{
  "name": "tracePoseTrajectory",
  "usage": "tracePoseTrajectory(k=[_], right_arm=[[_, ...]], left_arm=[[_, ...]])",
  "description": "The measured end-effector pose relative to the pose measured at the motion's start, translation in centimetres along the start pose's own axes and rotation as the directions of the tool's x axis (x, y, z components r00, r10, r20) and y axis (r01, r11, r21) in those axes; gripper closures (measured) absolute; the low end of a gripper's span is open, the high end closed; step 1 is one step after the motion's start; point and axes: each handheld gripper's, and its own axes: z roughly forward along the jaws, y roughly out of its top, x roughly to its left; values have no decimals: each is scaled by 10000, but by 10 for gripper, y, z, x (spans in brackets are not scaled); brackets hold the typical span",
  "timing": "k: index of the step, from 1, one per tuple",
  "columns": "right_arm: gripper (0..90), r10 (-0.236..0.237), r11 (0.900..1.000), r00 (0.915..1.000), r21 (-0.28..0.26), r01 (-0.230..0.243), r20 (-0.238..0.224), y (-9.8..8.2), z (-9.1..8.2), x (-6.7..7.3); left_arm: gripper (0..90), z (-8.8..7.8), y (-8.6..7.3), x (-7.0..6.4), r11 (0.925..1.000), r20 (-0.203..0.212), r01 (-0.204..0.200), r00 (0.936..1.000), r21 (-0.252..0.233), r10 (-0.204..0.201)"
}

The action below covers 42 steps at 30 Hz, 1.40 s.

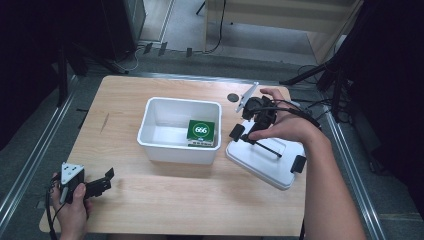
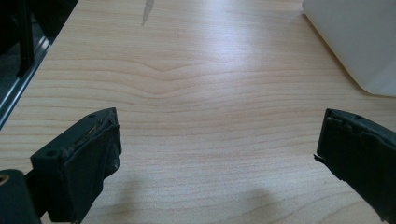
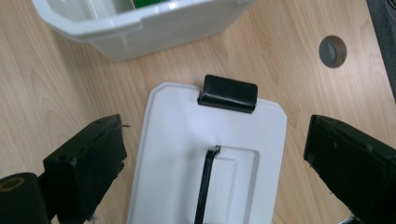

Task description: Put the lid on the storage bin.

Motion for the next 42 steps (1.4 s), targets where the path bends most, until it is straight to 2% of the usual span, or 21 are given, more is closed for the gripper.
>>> tracePoseTrajectory(k=[3, 7, 10, 17, 20, 26, 29, 32, 34, 39, 42], right_arm=[[64, 209, 9998, 9998, -13, -209, 18, -12, 2, -1], [86, 348, 9990, 9994, 268, -349, 53, -27, 8, -3], [141, 510, 9983, 9986, 282, -514, 142, -38, 10, -4], [274, 725, 9966, 9973, 400, -719, -144, -58, 21, -2], [358, 834, 9950, 9962, 565, -819, -241, -65, 28, -1], [536, 738, 9935, 9969, 890, -711, -271, -76, 44, 3], [605, 510, 9933, 9987, 1036, -516, 87, -79, 51, 5], [638, 526, 9911, 9985, 1215, -542, 159, -82, 59, 4], [651, 605, 9897, 9979, 1287, -627, 213, -83, 61, 5], [748, 924, 9830, 9952, 1565, -963, 323, -86, 68, 0], [762, 1189, 9789, 9920, 1621, -1245, 435, -87, 70, -2]], left_arm=[[4, 0, 0, 0, 10000, -30, -48, 10000, 38, 48], [4, 1, 0, -1, 10000, -73, -75, 9999, 60, 75], [4, 1, 0, -1, 10000, -74, -71, 9999, 59, 71], [4, 1, 0, -1, 10000, -75, -83, 9999, 31, 83], [5, 1, 0, -2, 9999, -95, -115, 9999, 20, 115], [4, 1, 0, -2, 9999, -117, -131, 9998, 24, 131], [4, 1, 0, -2, 9999, -112, -134, 9998, 20, 134], [4, 1, 0, -2, 9999, -109, -133, 9999, 10, 133], [4, 1, 0, -2, 9999, -106, -133, 9999, 9, 133], [4, 1, 0, -2, 9999, -110, -131, 9999, 9, 131], [4, 1, 0, -2, 9999, -121, -135, 9998, 14, 135]])
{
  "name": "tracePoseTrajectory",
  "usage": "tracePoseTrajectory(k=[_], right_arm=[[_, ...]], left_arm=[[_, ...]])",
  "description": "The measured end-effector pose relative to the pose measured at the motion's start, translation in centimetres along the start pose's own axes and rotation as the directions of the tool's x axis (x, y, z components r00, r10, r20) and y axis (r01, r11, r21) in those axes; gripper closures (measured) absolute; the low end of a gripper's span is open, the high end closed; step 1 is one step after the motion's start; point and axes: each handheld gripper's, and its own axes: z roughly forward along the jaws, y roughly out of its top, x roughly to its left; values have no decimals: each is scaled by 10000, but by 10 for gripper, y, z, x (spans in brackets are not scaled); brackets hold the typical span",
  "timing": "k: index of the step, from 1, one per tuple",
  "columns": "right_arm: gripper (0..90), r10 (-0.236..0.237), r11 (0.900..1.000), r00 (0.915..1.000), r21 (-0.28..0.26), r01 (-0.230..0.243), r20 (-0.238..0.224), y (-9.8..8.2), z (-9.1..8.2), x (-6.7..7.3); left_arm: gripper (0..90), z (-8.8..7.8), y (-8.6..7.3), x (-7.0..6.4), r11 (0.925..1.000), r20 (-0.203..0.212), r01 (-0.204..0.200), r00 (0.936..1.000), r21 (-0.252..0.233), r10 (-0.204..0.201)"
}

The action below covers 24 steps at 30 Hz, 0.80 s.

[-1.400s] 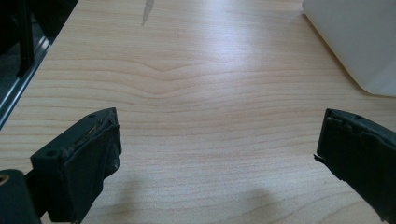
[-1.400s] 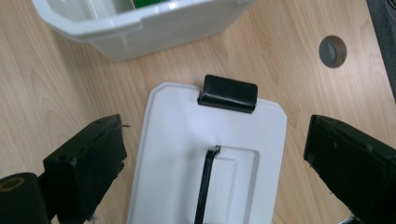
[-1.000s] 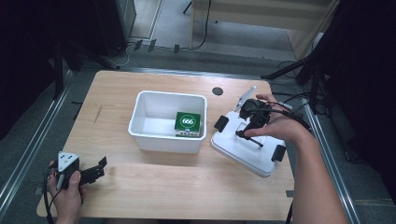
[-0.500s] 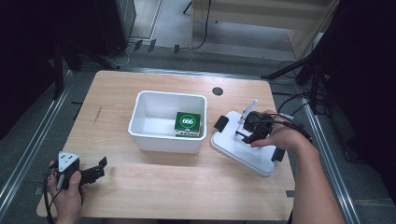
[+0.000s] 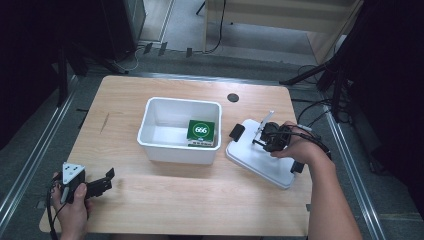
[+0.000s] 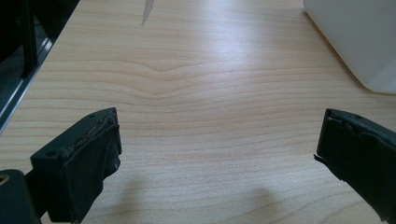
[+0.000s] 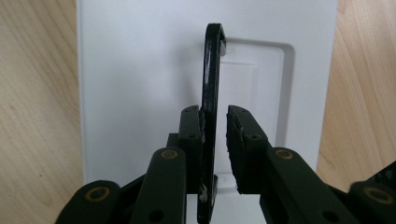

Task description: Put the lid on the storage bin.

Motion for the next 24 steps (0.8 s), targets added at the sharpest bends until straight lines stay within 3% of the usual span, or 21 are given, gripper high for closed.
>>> tracePoseTrajectory(k=[2, 6, 9, 16, 24], right_arm=[[770, -113, 9999, 9993, 70, 110, 360, 0, 2, 0], [837, -249, 9997, 9979, 88, 245, 590, -1, 6, 1], [847, -293, 9995, 9984, -65, 296, 487, -2, 7, 1], [854, -1164, 9930, 9924, -130, 1170, 398, -7, 2, 3], [855, -1674, 9820, 9848, -801, 1708, 475, -10, -23, 2]], left_arm=[[4, 0, 0, 0, 10000, -4, -24, 10000, 8, 24], [4, 0, 0, 0, 10000, -7, -53, 10000, 21, 53], [4, 0, 0, 0, 10000, -4, -42, 10000, 20, 42], [4, 0, 0, 0, 10000, -6, -47, 10000, 10, 47], [4, 0, 0, 0, 10000, -24, -85, 10000, 19, 85]])
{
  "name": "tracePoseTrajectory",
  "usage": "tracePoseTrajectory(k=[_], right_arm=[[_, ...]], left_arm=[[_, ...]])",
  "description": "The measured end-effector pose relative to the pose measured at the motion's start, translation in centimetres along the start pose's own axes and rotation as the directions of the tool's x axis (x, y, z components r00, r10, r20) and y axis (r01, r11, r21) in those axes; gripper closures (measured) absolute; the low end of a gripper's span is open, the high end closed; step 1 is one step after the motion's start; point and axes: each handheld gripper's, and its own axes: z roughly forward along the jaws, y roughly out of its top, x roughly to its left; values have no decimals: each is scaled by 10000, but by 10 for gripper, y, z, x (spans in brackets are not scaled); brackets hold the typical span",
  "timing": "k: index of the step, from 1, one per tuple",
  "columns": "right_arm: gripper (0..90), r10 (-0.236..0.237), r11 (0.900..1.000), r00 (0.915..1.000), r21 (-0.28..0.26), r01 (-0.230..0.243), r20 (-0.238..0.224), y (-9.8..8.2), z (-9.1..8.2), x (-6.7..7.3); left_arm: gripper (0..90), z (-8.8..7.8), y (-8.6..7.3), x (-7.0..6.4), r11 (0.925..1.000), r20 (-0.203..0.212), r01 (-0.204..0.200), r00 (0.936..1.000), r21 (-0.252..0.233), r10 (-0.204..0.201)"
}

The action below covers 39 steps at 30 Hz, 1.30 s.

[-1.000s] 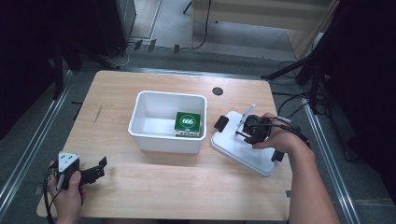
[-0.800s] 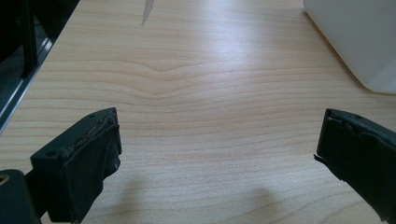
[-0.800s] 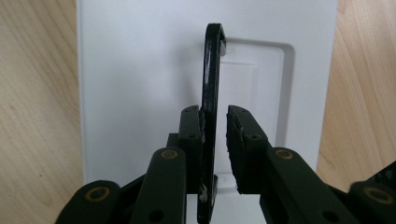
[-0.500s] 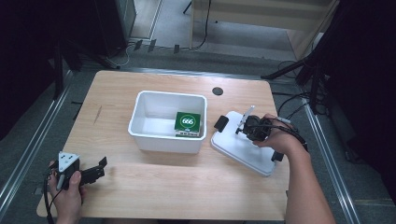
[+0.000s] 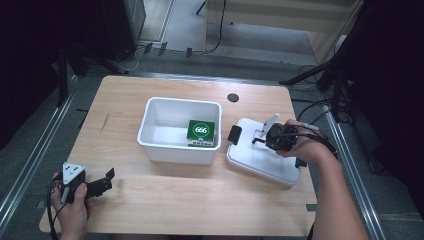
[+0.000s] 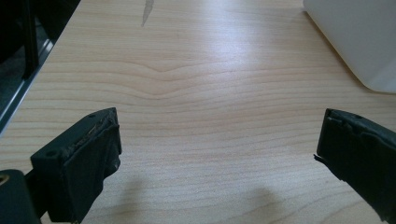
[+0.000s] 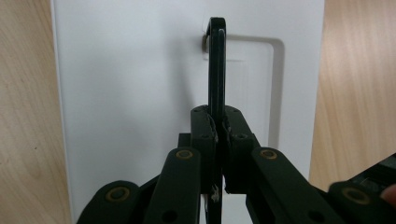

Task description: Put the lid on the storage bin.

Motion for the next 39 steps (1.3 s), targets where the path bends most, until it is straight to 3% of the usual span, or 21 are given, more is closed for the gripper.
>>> tracePoseTrajectory(k=[13, 23, 34, 39], right_arm=[[855, -551, 9982, 9968, -195, 563, 572, 8, -51, -8], [855, -674, 9969, 9962, -365, 695, 560, 18, -89, -12], [855, -1123, 9911, 9916, -641, 1164, 637, 49, -117, -14], [855, -1121, 9898, 9919, -812, 1167, 598, 64, -123, -14]], left_arm=[[4, 0, 0, -1, 10000, -4, -17, 10000, -31, 17], [4, 0, 0, -1, 10000, -5, -24, 10000, -41, 24], [4, 0, 0, -1, 10000, -17, -21, 10000, -25, 21], [4, 0, 0, -1, 10000, -10, -21, 10000, -34, 21]])
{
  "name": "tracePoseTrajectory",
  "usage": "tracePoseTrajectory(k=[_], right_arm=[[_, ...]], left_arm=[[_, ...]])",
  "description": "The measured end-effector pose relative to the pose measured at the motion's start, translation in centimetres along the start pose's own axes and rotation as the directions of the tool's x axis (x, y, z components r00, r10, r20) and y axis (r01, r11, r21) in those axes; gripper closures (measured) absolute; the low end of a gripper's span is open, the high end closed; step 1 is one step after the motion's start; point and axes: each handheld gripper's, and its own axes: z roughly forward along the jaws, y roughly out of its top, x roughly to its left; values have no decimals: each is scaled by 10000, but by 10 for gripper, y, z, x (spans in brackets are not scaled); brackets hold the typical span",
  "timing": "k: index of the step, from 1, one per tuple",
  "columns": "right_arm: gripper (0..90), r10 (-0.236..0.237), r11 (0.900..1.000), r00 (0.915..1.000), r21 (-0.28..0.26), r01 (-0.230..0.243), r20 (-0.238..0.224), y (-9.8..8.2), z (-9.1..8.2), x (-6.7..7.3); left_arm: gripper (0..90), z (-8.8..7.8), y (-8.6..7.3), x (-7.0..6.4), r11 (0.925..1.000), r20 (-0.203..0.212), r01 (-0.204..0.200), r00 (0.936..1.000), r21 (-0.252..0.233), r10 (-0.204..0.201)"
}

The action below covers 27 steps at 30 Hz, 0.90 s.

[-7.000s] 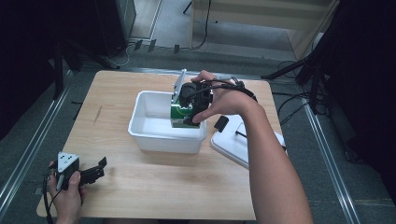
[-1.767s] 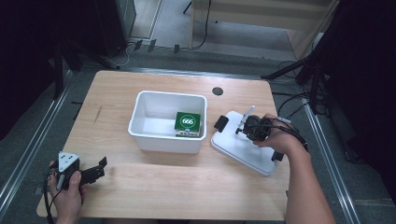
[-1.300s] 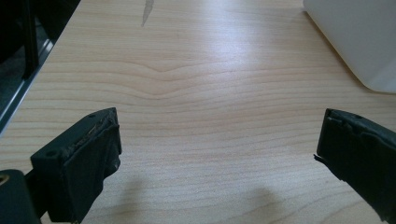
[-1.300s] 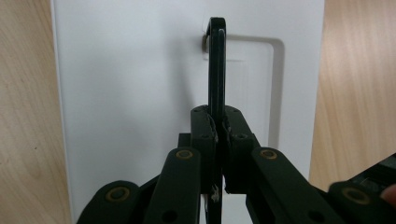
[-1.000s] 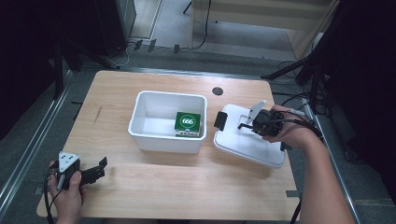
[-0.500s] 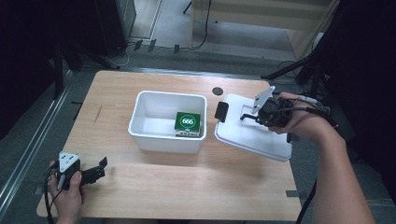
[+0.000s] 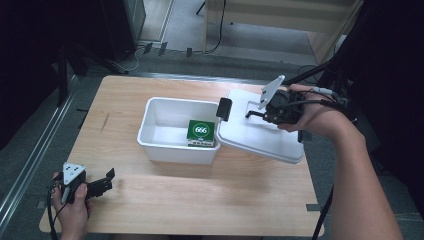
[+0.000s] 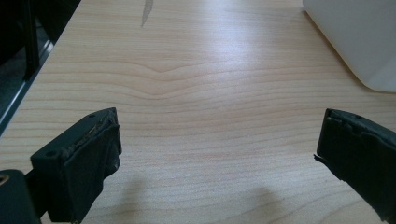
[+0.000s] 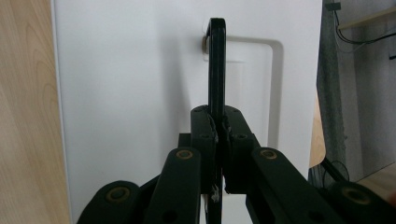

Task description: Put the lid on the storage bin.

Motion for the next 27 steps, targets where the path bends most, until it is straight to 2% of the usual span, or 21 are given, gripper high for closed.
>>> tracePoseTrajectory(k=[5, 11, 15, 27], right_arm=[[856, -256, 9996, 9996, -79, 255, -75, 18, 3, 1], [855, -325, 9990, 9992, -317, 318, -221, 41, 7, 2], [855, -608, 9974, 9976, -410, 595, -327, 57, 12, 4], [856, -1002, 9935, 9928, -611, 962, -659, 99, 25, 10]], left_arm=[[4, 0, 0, 0, 10000, 23, 23, 10000, 22, -23], [4, 0, 0, 1, 10000, 29, 13, 10000, 21, -13], [4, 0, 0, 1, 10000, 47, 23, 10000, 54, -23], [4, 0, 0, 0, 10000, 24, 70, 10000, 34, -70]])
